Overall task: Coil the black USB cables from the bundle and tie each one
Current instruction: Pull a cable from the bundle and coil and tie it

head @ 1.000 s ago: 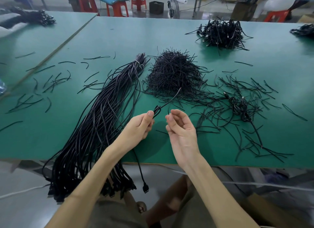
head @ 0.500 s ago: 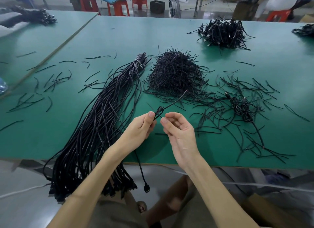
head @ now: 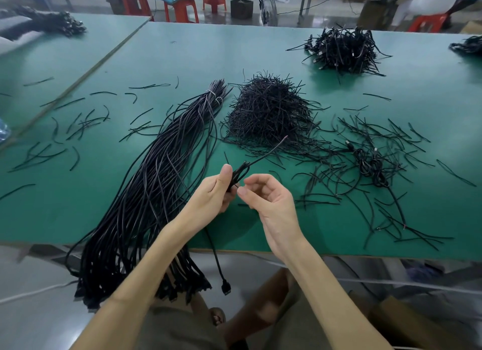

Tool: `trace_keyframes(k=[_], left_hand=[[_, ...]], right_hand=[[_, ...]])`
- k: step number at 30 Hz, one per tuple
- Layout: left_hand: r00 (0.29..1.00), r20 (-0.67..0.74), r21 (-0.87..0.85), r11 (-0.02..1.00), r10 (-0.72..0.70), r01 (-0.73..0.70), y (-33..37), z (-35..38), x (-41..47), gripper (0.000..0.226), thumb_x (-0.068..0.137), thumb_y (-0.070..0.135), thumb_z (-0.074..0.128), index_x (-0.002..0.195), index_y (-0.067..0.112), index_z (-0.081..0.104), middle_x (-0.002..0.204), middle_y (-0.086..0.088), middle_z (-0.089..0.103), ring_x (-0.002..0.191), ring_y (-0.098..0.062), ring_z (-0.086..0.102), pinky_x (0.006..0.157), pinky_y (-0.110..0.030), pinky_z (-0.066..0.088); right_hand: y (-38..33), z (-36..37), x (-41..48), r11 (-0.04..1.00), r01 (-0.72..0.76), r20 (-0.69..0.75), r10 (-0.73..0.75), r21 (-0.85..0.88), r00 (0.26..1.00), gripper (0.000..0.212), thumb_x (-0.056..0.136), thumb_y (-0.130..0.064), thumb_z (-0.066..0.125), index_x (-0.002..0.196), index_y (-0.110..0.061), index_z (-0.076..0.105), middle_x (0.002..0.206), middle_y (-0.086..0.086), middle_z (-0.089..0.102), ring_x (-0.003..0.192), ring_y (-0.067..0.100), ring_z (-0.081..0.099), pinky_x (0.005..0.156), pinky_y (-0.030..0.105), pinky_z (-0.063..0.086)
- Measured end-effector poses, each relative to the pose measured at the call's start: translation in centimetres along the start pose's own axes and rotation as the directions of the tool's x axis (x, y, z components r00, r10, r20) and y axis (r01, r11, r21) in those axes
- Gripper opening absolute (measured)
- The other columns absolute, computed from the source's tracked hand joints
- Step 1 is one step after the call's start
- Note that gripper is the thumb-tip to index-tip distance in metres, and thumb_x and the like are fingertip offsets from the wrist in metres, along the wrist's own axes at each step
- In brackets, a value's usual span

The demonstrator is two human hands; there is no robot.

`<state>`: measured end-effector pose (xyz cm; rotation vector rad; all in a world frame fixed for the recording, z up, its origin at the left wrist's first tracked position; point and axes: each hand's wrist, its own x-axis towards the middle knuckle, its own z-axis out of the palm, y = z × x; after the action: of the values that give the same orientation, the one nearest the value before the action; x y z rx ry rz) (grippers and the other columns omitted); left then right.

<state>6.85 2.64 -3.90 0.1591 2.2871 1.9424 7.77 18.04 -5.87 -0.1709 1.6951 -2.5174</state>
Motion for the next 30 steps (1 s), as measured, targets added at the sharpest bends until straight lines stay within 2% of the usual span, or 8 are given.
trace_keyframes(k=[6,13,16,19,22,26,28,30], left_hand=[[0.998,-0.001,0.006,0.998,-0.056,0.056,0.3,-0.4,-0.2,0.061,0.112,0.04,0.03,0.054,0.03,0.048,0.055,0.007,0.03,0.047,-0.013,0.024,0.052,-0.039,0.015],[1.0,0.01,-0.005,1.0,-0.014,0.014,0.1,-0.4,-0.3,0.056,0.111,0.036,0.037,0.055,0.032,0.046,0.056,0.01,0.029,0.046,-0.011,0.023,0.046,-0.029,0.016],[0.999,0.036,0.003,1.0,0.026,-0.026,0.0,0.0,-0.2,0.042,0.106,0.04,0.041,0.07,0.02,0.051,0.053,0.013,0.033,0.044,-0.008,0.026,0.042,-0.018,0.024],[0.992,0.125,0.045,0.999,-0.002,-0.004,0.0,0.0,-0.2,0.052,0.104,0.045,0.039,0.114,0.002,0.067,0.051,0.014,0.034,0.044,-0.007,0.027,0.042,-0.018,0.026],[0.989,0.147,0.026,1.0,-0.003,-0.001,-0.4,-0.2,-0.2,0.064,0.104,0.046,0.041,0.112,-0.016,0.058,0.053,0.015,0.03,0.045,-0.008,0.025,0.042,-0.021,0.022],[0.992,0.119,-0.052,0.998,0.043,-0.037,-0.2,-0.2,-0.3,0.042,0.108,0.039,0.043,0.08,0.033,0.074,0.058,0.008,0.027,0.047,-0.01,0.024,0.042,-0.022,0.02],[0.996,0.08,-0.078,0.996,0.041,-0.035,-0.1,-0.3,-0.3,0.045,0.108,0.037,0.042,0.075,0.033,0.073,0.06,0.002,0.026,0.047,-0.012,0.023,0.041,-0.022,0.019],[0.998,0.05,-0.093,0.995,0.037,-0.032,-0.1,-0.4,-0.3,0.041,0.11,0.031,0.04,0.094,0.026,0.077,0.06,0.0,0.026,0.048,-0.013,0.021,0.041,-0.023,0.018]], right_hand=[[0.0,0.3,-0.1,0.997,-0.006,-0.023,0.004,-0.078,1.0,0.027,0.082,-0.015,0.082,0.104,-0.011,0.067,0.09,-0.004,0.068,0.087,0.01,0.061,0.074,0.021,0.05],[-0.4,0.5,0.1,0.997,-0.069,-0.031,0.07,0.026,0.997,0.063,0.07,-0.027,0.088,0.123,-0.011,0.059,0.1,0.003,0.063,0.095,0.016,0.058,0.087,0.032,0.048],[-0.5,0.4,0.1,0.999,-0.04,0.032,0.041,-0.016,0.999,0.06,0.072,-0.027,0.087,0.128,-0.024,0.066,0.104,0.005,0.065,0.105,0.026,0.06,0.105,0.041,0.047],[-0.7,0.3,0.2,0.997,0.006,0.086,0.0,-0.076,0.996,0.051,0.079,-0.023,0.085,0.127,-0.026,0.068,0.108,0.006,0.066,0.117,0.038,0.058,0.111,0.049,0.043],[-0.7,0.6,0.0,0.987,0.04,0.111,-0.022,-0.156,0.994,0.038,0.084,-0.023,0.082,0.12,-0.022,0.072,0.112,0.01,0.07,0.115,0.026,0.064,0.106,0.042,0.047],[-0.4,0.9,-0.1,0.976,0.042,0.062,-0.03,-0.214,0.998,0.029,0.082,-0.025,0.084,0.11,-0.027,0.075,0.122,0.01,0.066,0.114,0.019,0.065,0.103,0.041,0.051],[-0.2,1.0,-0.2,0.967,0.062,0.048,-0.052,-0.245,0.997,0.031,0.082,-0.022,0.084,0.11,-0.03,0.074,0.128,0.013,0.058,0.115,0.019,0.063,0.101,0.04,0.052],[0.0,1.2,-0.3,0.944,0.079,0.029,-0.073,-0.32,0.997,0.033,0.083,-0.021,0.083,0.113,-0.029,0.074,0.129,0.011,0.05,0.114,0.021,0.06,0.1,0.04,0.052]])
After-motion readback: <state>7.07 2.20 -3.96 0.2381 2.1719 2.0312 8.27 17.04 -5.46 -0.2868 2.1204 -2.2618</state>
